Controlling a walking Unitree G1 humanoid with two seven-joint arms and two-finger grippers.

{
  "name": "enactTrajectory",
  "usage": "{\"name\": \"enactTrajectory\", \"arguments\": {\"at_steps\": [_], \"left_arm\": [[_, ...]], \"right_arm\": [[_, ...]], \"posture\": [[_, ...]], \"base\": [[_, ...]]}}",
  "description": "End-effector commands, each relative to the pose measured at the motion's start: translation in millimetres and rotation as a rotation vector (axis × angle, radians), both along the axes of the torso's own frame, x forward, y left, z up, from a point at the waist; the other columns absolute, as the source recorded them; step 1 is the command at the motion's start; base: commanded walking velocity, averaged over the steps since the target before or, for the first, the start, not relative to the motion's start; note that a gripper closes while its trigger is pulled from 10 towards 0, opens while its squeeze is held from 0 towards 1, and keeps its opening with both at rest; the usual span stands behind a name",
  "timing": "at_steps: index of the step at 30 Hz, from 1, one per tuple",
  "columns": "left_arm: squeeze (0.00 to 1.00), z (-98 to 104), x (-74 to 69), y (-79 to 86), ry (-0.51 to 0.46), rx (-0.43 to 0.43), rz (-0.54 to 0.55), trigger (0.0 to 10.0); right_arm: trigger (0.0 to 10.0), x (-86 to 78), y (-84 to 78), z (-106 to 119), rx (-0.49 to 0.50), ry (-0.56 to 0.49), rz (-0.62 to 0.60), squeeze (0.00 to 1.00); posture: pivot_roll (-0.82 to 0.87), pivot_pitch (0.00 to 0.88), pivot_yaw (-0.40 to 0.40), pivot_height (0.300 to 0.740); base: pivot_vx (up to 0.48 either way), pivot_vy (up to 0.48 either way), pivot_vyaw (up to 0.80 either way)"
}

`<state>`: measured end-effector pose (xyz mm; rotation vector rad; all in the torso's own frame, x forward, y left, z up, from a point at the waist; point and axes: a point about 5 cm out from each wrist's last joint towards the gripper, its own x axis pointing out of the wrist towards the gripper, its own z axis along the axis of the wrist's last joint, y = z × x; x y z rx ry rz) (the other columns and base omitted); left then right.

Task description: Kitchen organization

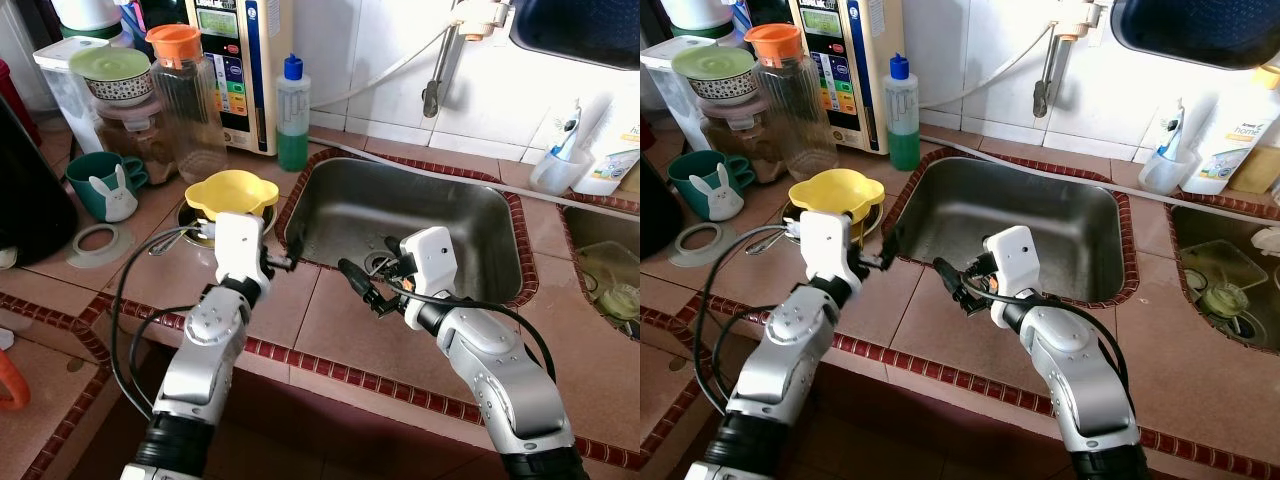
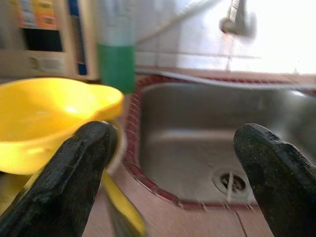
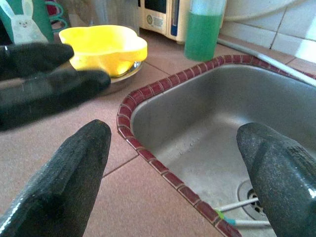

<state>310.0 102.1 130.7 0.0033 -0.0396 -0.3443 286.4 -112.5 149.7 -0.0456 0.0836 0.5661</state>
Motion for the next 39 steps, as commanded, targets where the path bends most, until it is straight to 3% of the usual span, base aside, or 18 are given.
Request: {"name": "enactTrajectory", "arguments": {"at_steps": [1,5,11,18,22,26,39], "left_arm": [[0.00,1.9,-0.8,-0.3,-0.033,0.029,-0.011,10.0],[0.00,18.0,-4.7,17.3,-0.208,0.083,0.060,10.0],[0.00,12.2,-11.2,20.9,-0.218,0.126,0.037,10.0],[0.00,-13.6,-20.0,20.8,-0.208,0.217,-0.005,10.0],[0.00,-21.5,-16.0,18.1,-0.199,0.247,-0.018,10.0],[0.00,-25.6,-11.4,16.6,-0.199,0.264,-0.024,10.0],[0.00,-26.8,13.1,12.3,-0.194,0.315,-0.021,10.0]], "right_arm": [[10.0,-0.1,-0.6,7.5,-0.001,-0.023,0.001,0.00],[10.0,0.8,-3.9,7.1,-0.007,-0.022,-0.009,0.00],[10.0,1.6,-2.9,6.6,-0.009,-0.020,-0.008,0.00],[10.0,2.6,-0.1,10.1,-0.004,-0.023,0.014,0.00],[10.0,-9.4,8.3,14.6,0.063,0.032,0.139,0.00],[10.0,-18.4,13.5,18.4,0.068,0.044,0.213,0.00],[10.0,-26.1,13.2,21.2,0.049,0.060,0.234,0.00]], "posture": [[0.14,0.000,-0.033,0.740],[0.14,0.000,-0.038,0.740],[0.15,0.000,-0.042,0.740],[0.14,0.000,-0.049,0.740],[0.13,0.000,-0.048,0.740],[0.11,0.000,-0.046,0.740],[0.09,0.000,-0.041,0.740]], "base": [[0.000,0.000,0.00],[0.000,0.000,0.00],[0.000,0.000,0.00],[0.000,0.000,0.00],[0.000,0.000,0.00],[0.000,0.000,0.00],[0.000,0.000,0.00]]}}
